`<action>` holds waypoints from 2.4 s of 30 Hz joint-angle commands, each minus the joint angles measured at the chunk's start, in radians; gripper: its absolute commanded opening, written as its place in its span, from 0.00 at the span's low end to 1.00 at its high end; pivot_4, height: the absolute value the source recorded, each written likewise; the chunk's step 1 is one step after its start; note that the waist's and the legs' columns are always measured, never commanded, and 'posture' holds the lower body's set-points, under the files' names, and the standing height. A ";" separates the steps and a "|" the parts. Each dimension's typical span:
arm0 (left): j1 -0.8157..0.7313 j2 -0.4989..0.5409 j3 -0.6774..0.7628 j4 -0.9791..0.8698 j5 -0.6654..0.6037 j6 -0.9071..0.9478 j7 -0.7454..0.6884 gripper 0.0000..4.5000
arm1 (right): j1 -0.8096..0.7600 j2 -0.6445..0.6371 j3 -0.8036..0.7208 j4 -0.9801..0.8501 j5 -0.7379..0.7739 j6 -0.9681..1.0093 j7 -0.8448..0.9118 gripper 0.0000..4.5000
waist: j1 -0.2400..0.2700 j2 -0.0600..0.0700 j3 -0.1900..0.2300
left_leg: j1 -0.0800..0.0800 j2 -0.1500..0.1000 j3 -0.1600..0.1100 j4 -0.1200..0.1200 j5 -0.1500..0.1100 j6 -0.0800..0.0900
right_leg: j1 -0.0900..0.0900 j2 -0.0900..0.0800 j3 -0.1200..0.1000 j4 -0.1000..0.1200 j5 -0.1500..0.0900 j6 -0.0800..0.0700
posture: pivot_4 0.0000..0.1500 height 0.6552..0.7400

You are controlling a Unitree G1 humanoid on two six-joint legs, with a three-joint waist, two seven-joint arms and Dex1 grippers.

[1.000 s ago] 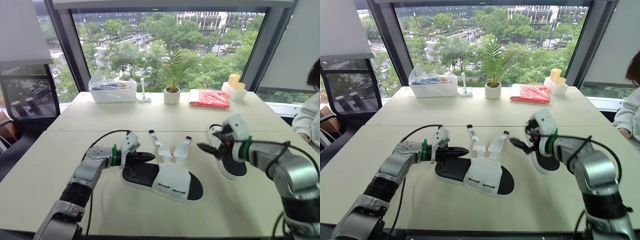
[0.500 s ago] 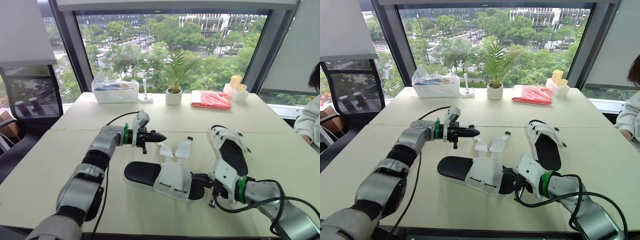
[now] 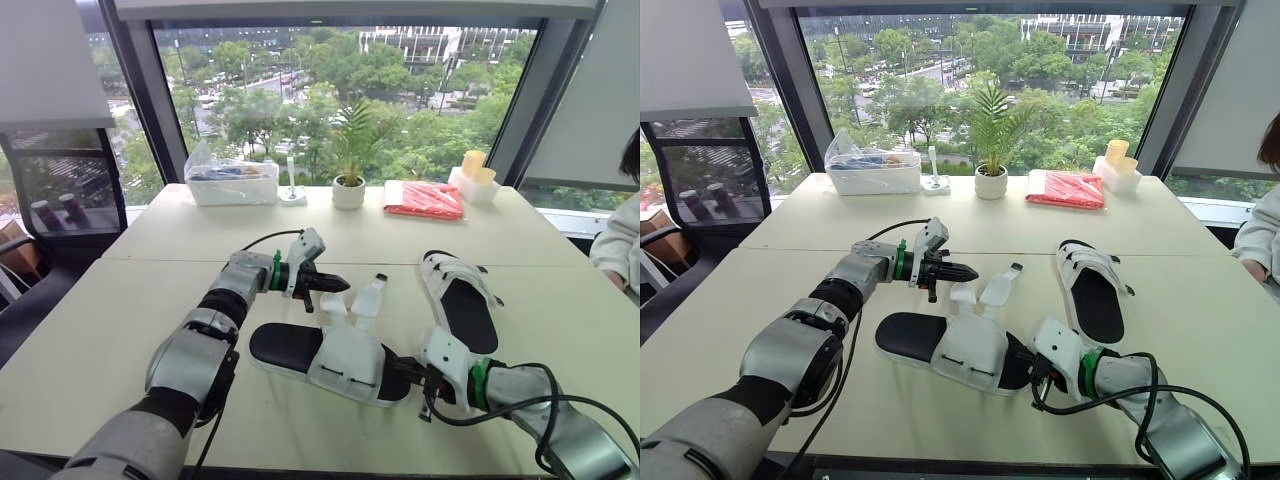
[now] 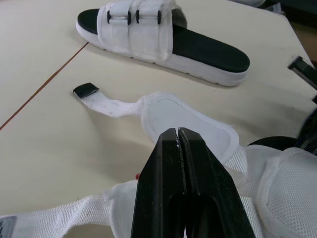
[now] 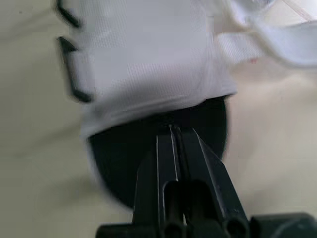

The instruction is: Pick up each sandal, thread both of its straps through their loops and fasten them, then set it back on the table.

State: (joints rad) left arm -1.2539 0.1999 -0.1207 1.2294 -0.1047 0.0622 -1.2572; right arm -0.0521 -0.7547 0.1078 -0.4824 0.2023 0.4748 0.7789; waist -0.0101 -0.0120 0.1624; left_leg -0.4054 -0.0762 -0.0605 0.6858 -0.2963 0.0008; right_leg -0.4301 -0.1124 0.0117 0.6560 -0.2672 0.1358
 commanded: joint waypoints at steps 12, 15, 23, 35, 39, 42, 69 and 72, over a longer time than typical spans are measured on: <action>-0.109 -0.010 0.109 0.065 0.016 0.115 0.138 0.00 | -0.190 0.100 0.157 0.265 -0.038 -0.140 0.128 0.01 | -0.007 0.000 0.000 | 0.001 0.000 0.000 0.000 0.000 0.000 | 0.000 0.001 0.000 0.001 0.000 0.000 | 1.00 0.97; -0.093 0.035 0.119 0.056 0.026 0.145 0.119 0.00 | -0.227 0.106 0.179 0.347 -0.086 -0.225 0.139 0.01 | -0.011 0.000 0.000 | 0.002 0.001 0.000 0.000 0.000 0.000 | 0.000 0.001 0.000 0.002 0.000 0.000 | 1.00 0.97; -0.032 0.128 0.139 0.034 0.015 0.272 0.089 0.00 | -0.330 0.100 0.208 0.553 -0.171 -0.422 0.183 0.01 | -0.008 -0.001 0.000 | 0.010 0.001 0.001 0.000 0.000 0.000 | 0.007 0.001 0.000 0.004 0.000 0.000 | 1.00 0.97; 0.005 0.125 0.256 0.041 -0.044 0.504 0.266 0.66 | -0.322 0.105 0.212 0.550 -0.184 -0.443 0.208 0.00 | -0.004 -0.001 0.000 | 0.012 0.001 0.000 0.000 0.000 -0.001 | 0.008 0.000 0.000 0.006 0.000 0.000 | 1.00 0.97; 0.009 0.106 0.306 0.049 -0.077 0.569 0.335 0.99 | -0.314 0.104 0.211 0.543 -0.189 -0.438 0.206 0.00 | -0.003 -0.002 0.000 | 0.012 0.001 0.000 0.000 0.000 -0.001 | 0.008 0.000 0.000 0.006 0.000 0.000 | 1.00 0.97; 0.010 0.080 0.356 0.061 -0.110 0.605 0.417 0.99 | -0.319 0.110 0.207 0.546 -0.190 -0.432 0.197 0.00 | -0.002 -0.002 0.000 | 0.012 0.000 0.000 0.000 0.000 -0.001 | 0.008 0.000 0.000 0.006 0.000 0.000 | 1.00 0.97; 0.049 -0.089 0.685 0.101 -0.318 0.427 0.882 0.47 | -0.303 0.115 0.213 0.526 -0.223 -0.412 0.164 0.00 | -0.001 -0.003 -0.001 | 0.013 0.000 0.000 -0.001 0.001 -0.003 | 0.009 -0.001 0.001 0.006 0.000 0.000 | 1.00 0.97; 0.052 -0.091 0.690 0.101 -0.321 0.426 0.882 0.11 | -0.302 0.113 0.213 0.526 -0.226 -0.412 0.164 0.00 | -0.001 -0.003 -0.001 | 0.013 0.000 0.000 -0.001 0.001 -0.003 | 0.009 -0.001 0.001 0.006 0.000 0.000 | 1.00 0.97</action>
State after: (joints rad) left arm -1.1905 0.1073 0.5574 1.3351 -0.4058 0.4960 -0.3712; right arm -0.3743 -0.6390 0.3056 0.0048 0.0187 0.0248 0.9484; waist -0.0116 -0.0152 0.1610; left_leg -0.3920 -0.0759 -0.0604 0.6847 -0.2951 -0.0022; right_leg -0.4215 -0.1130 0.0123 0.6616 -0.2672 0.1358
